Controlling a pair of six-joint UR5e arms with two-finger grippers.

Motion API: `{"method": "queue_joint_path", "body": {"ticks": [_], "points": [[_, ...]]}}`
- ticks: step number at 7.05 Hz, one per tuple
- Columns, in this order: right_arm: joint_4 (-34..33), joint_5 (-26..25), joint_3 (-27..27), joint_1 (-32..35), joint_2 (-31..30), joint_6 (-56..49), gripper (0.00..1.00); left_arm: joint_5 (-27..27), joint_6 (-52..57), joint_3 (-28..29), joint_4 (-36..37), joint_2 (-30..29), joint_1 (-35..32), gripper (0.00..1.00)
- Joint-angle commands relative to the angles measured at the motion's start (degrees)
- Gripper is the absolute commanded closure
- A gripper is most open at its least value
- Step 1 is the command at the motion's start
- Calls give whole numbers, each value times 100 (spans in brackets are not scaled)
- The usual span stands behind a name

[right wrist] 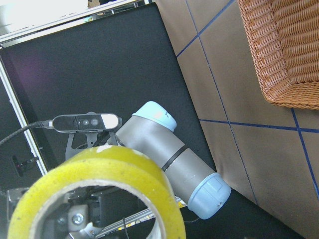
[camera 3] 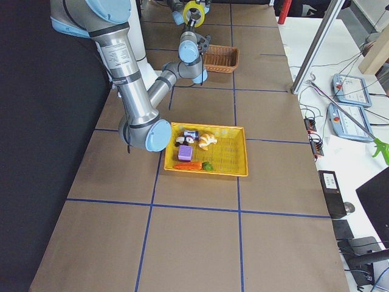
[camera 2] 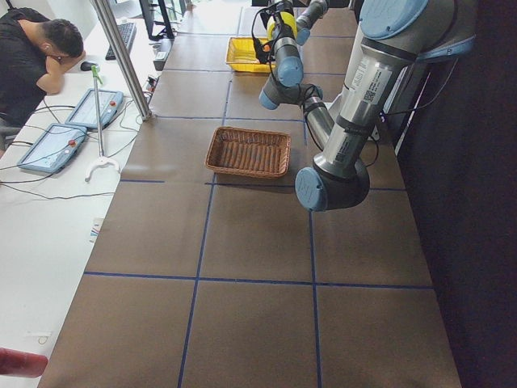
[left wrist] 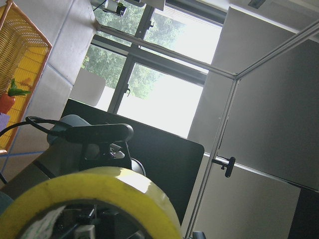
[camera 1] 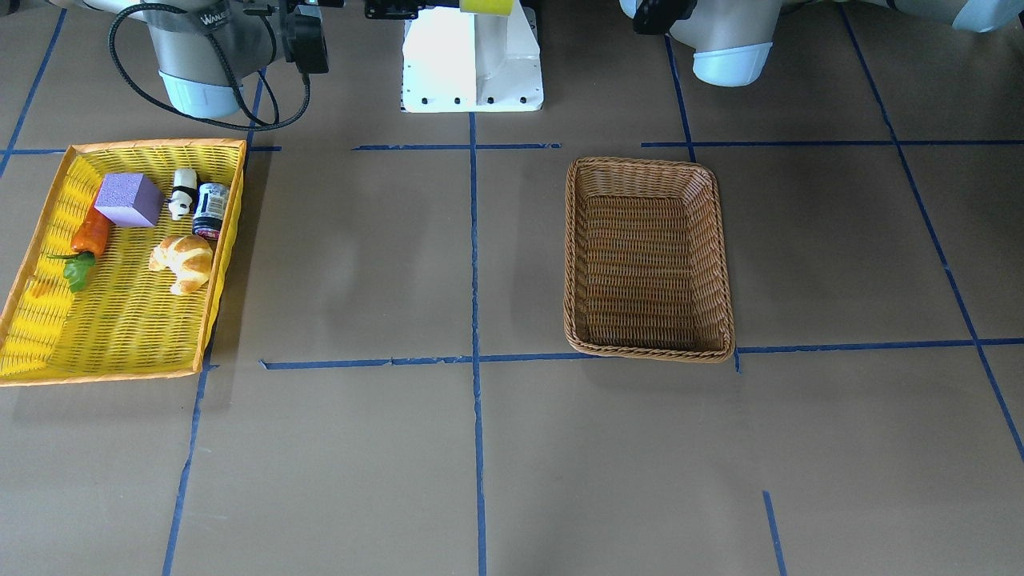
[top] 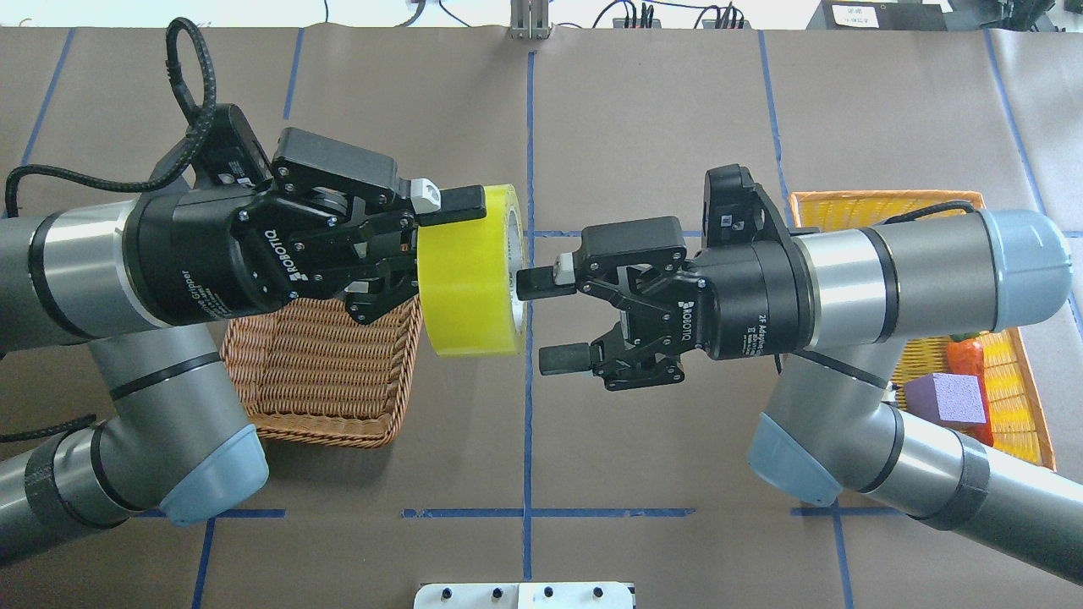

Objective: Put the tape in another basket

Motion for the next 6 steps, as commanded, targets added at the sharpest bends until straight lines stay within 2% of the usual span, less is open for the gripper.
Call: {"method": "queue_joint_path", "body": {"ticks": [1, 3, 4, 5, 6], "points": [[285, 7, -1, 51, -192, 37, 0, -15, 5, -43, -52, 59, -68, 100], [296, 68, 25, 374, -517, 19, 0, -312, 74, 8, -36, 392, -383, 100], [200, 321, -53, 664, -727, -59, 0, -575, 458, 148, 165, 429, -463, 100], [190, 698, -280, 1119, -947, -495, 0, -1031, 1018, 167, 767, 751, -655, 100], [-123, 1154, -439, 1585, -1071, -847, 0, -1366, 1546, 185, 1539, 902, -762, 100]]}}
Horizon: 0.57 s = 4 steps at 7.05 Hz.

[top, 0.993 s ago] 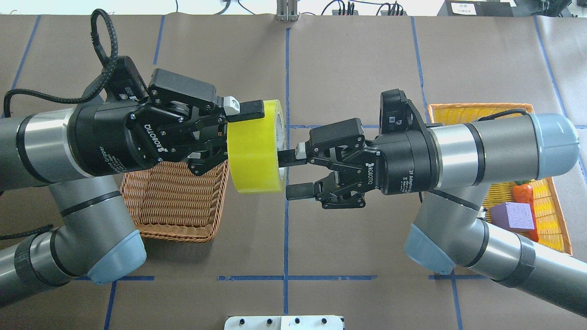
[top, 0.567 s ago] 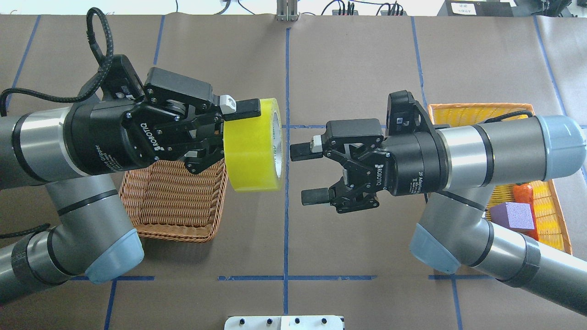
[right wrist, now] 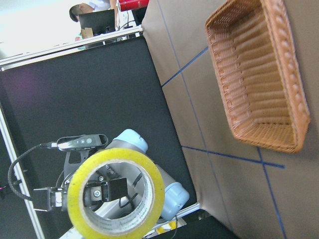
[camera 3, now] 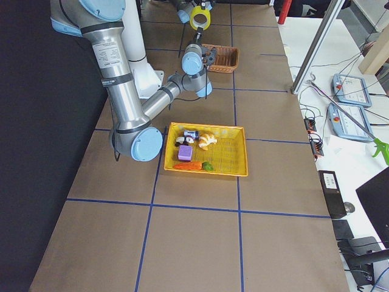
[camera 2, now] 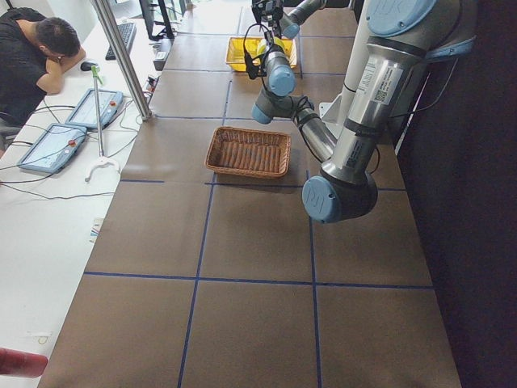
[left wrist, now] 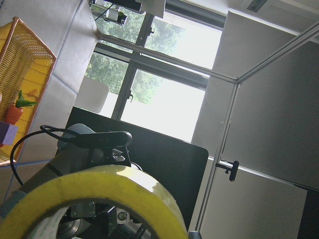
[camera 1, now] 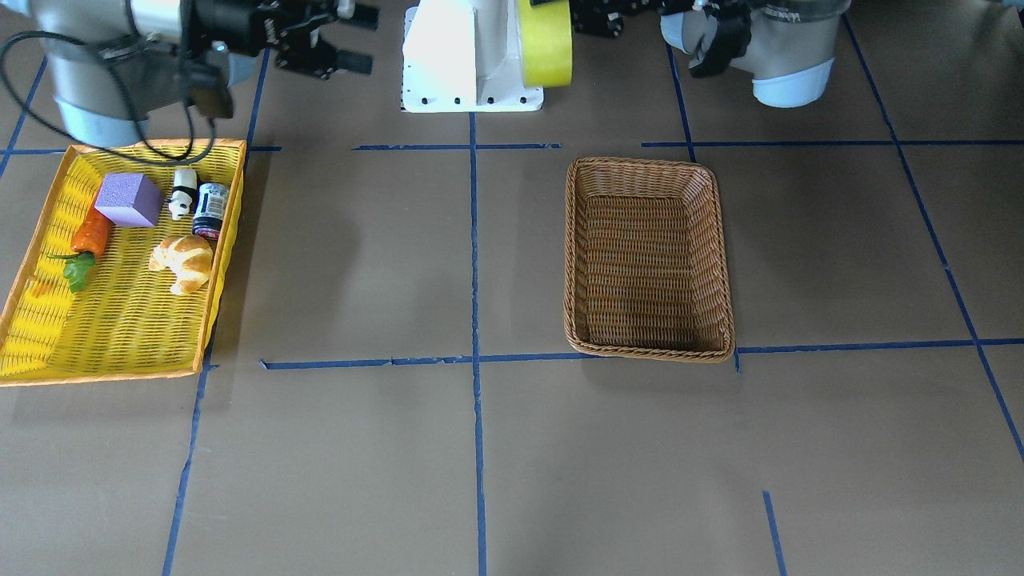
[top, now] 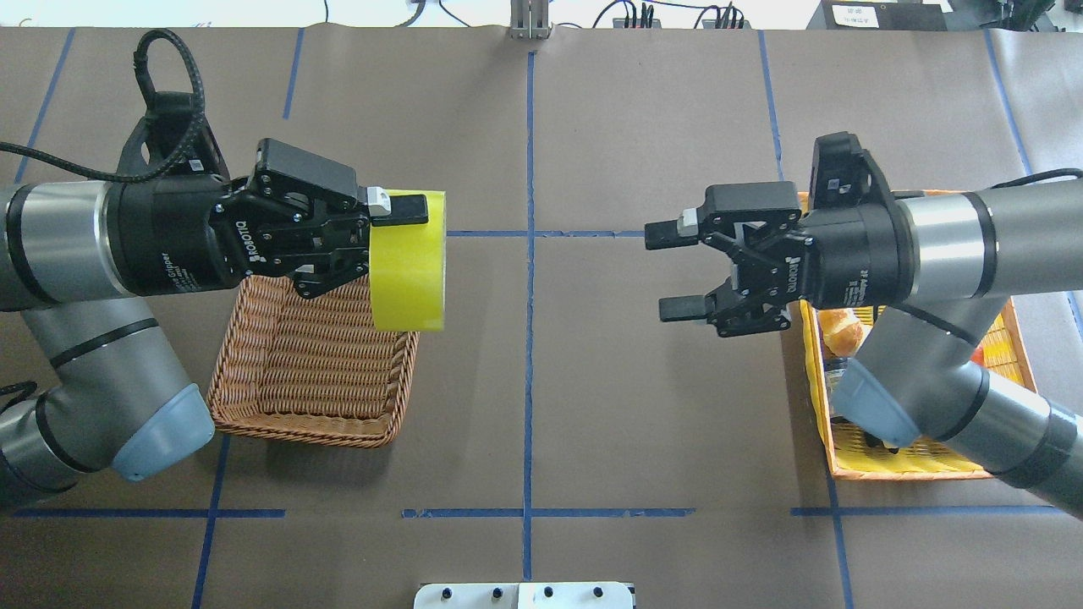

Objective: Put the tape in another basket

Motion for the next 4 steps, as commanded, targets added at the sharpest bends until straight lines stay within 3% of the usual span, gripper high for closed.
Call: {"method": "queue_joint_path", "body": {"ticks": [1, 2, 4], "points": [[-986, 973, -206, 946, -198, -964, 0, -466, 1117, -34, 1779, 300, -240, 100], [-1673, 1204, -198, 1238, -267, -1561, 0, -571, 1583, -157, 2938, 318, -293, 100], [-1864, 1215, -198, 1433, -504, -1944, 0, -625, 2863, -525, 5878, 223, -198, 100]]}}
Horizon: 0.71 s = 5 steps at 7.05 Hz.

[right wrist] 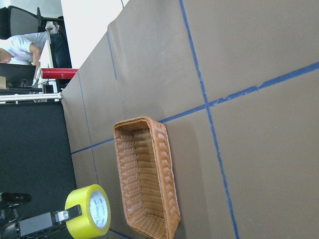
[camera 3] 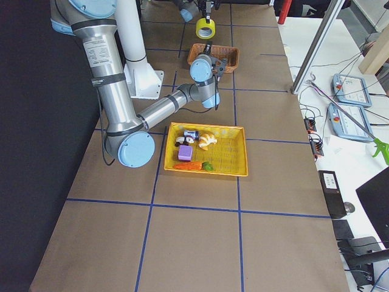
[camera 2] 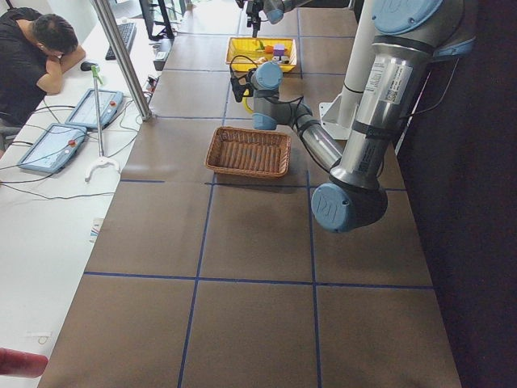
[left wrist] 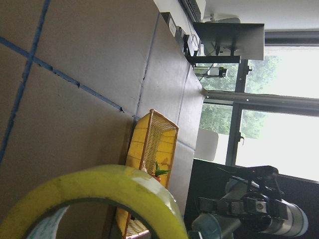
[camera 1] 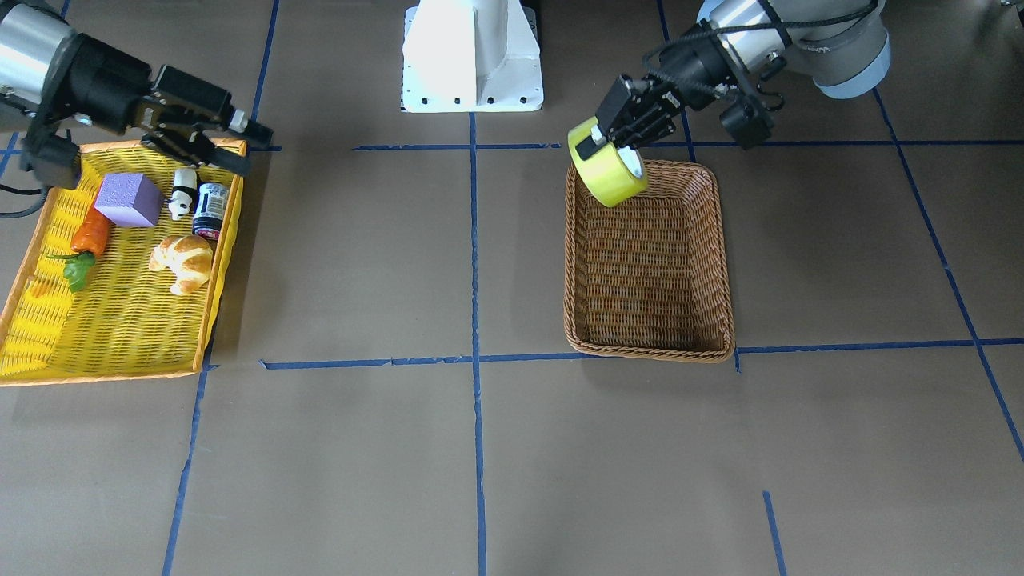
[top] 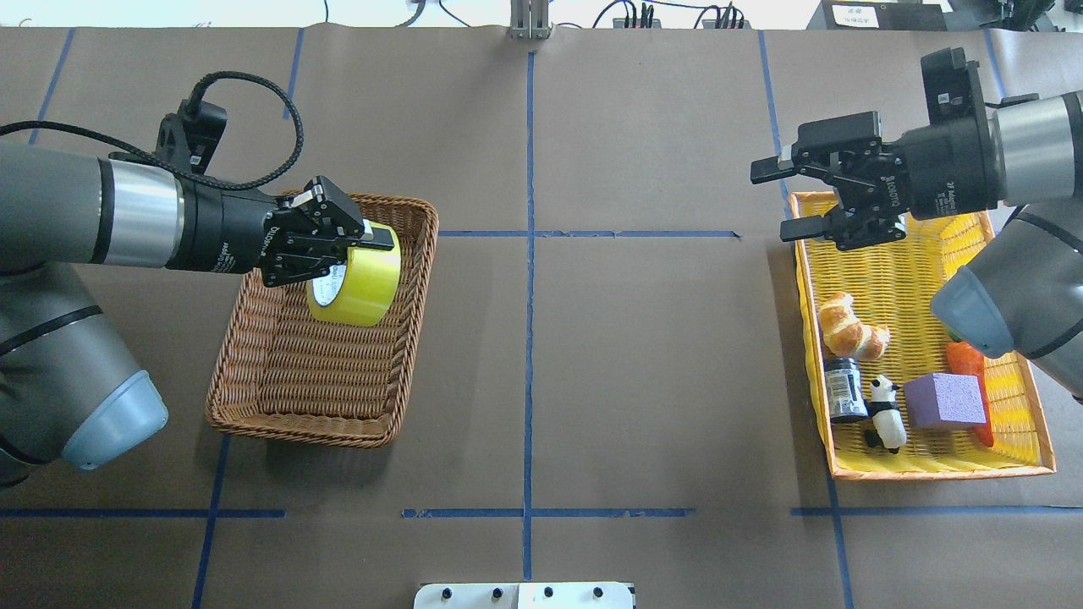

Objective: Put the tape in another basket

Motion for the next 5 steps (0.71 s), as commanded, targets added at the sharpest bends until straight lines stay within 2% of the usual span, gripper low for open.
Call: {"method": "queue_joint_path", "body": {"ticks": [1, 2, 3, 5], "points": [[-209, 38, -25, 131, -169, -219, 0, 247, 1238, -259, 3067, -266, 127, 100], [-235, 38, -69, 123, -213, -228, 0, 1033, 1521, -251, 3768, -390, 702, 100], [-235, 29, -86, 114, -222, -228, 0, 1371, 1576, -129, 4410, -652, 1056, 100], [-235, 29, -166, 114, -214, -228, 0, 1645, 1954, 274, 4478, -856, 1077, 100]]}}
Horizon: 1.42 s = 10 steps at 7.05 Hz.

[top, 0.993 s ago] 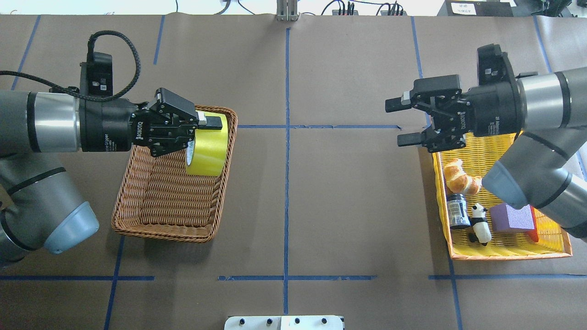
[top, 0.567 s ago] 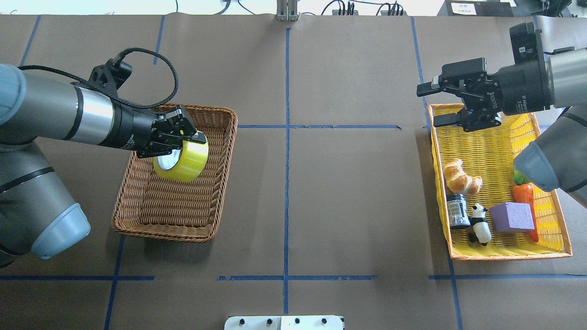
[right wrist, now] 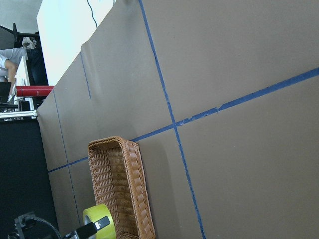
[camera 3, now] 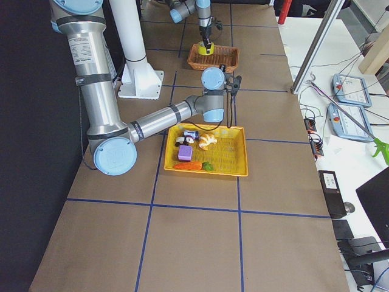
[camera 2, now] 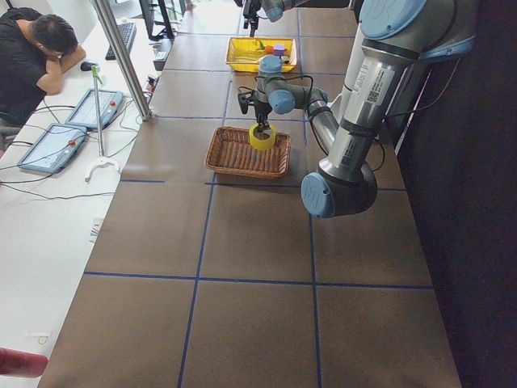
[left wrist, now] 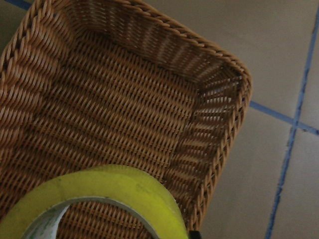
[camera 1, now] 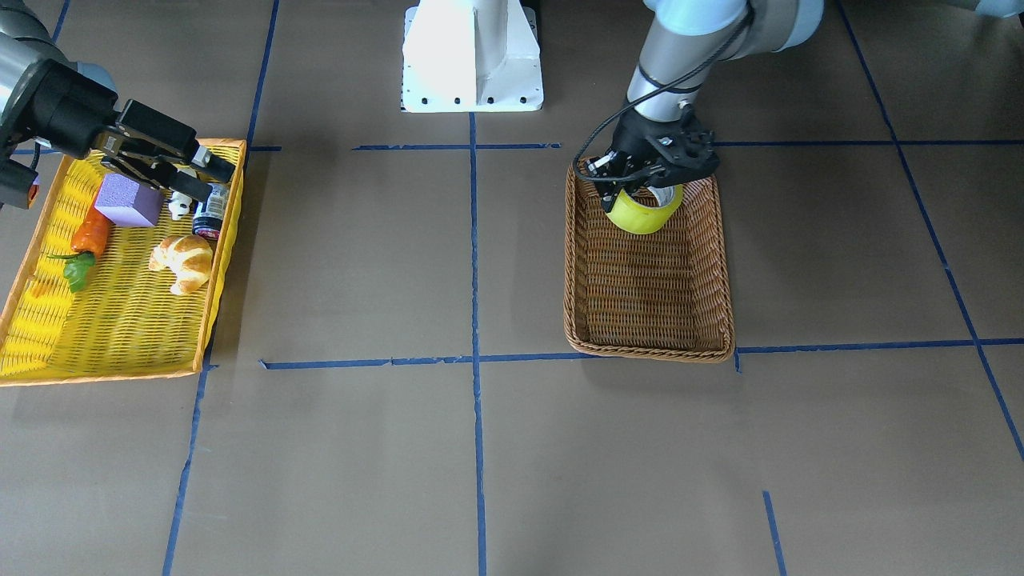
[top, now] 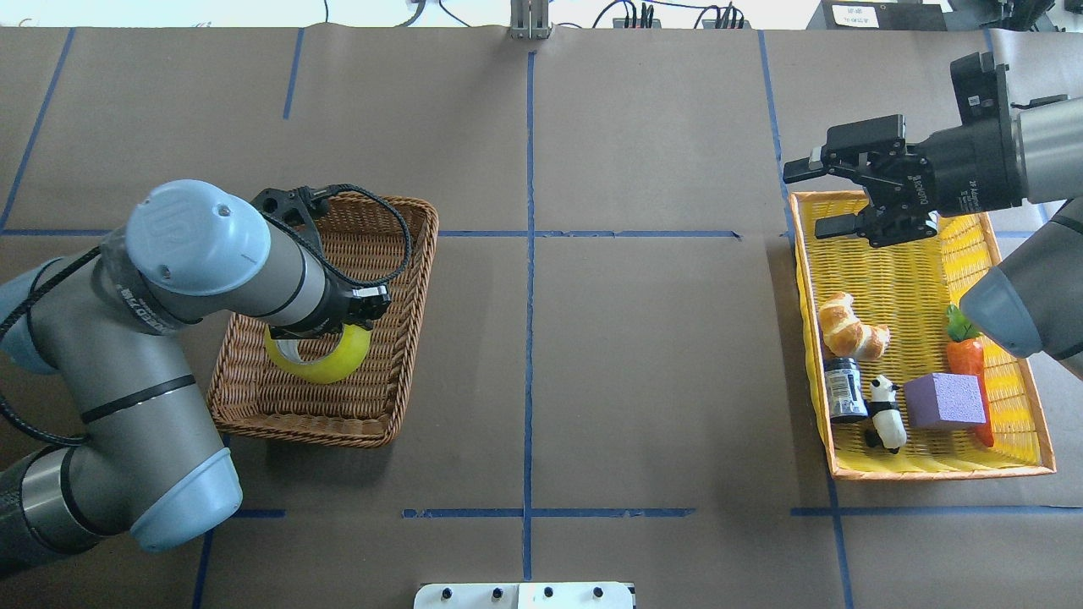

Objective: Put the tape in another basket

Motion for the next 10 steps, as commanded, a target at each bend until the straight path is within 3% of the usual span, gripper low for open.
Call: {"method": "queue_joint_path", "body": {"ticks": [1, 2, 7, 10], "points": [[-2, -10, -54, -10, -2, -1, 0, 277, 476, 504, 64, -211, 16, 100], [-2, -27, -80, -28, 24, -1, 0, 478, 636, 593, 38, -212, 7, 100], [-20, -98, -185, -98, 51, -1, 0, 445, 637, 1252, -551, -282, -28, 91], [-90, -282, -195, -213, 60, -1, 0, 409, 664, 1280, -604, -282, -37, 76]]}}
